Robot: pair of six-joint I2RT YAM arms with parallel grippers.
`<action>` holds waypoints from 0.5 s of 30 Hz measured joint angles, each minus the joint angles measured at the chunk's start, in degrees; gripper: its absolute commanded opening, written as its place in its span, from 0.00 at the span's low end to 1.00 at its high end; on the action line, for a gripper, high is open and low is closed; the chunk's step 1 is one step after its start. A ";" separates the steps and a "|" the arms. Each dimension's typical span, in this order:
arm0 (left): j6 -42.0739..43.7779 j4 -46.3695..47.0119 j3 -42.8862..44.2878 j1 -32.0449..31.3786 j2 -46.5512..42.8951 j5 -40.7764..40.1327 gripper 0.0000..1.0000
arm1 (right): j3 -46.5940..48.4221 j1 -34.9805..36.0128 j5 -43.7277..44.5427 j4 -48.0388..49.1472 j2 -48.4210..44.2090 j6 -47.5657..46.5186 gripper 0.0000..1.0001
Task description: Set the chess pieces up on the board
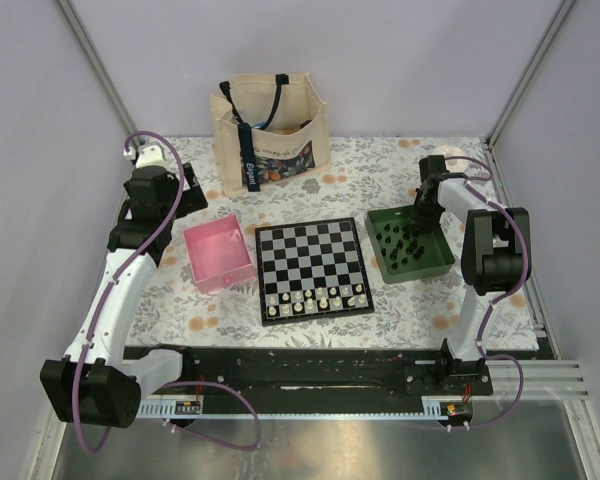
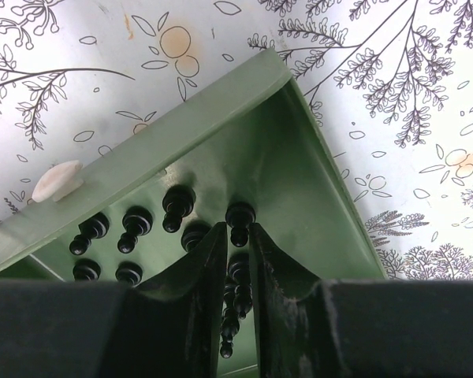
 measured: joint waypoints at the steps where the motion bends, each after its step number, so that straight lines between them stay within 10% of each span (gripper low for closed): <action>1: 0.02 0.00 0.00 0.00 0.00 0.00 0.99 | 0.00 0.00 0.00 0.00 0.00 0.00 0.19; 15: 0.17 0.00 0.00 0.00 0.00 0.04 0.99 | 0.00 0.00 0.24 -0.74 -0.48 -0.09 0.00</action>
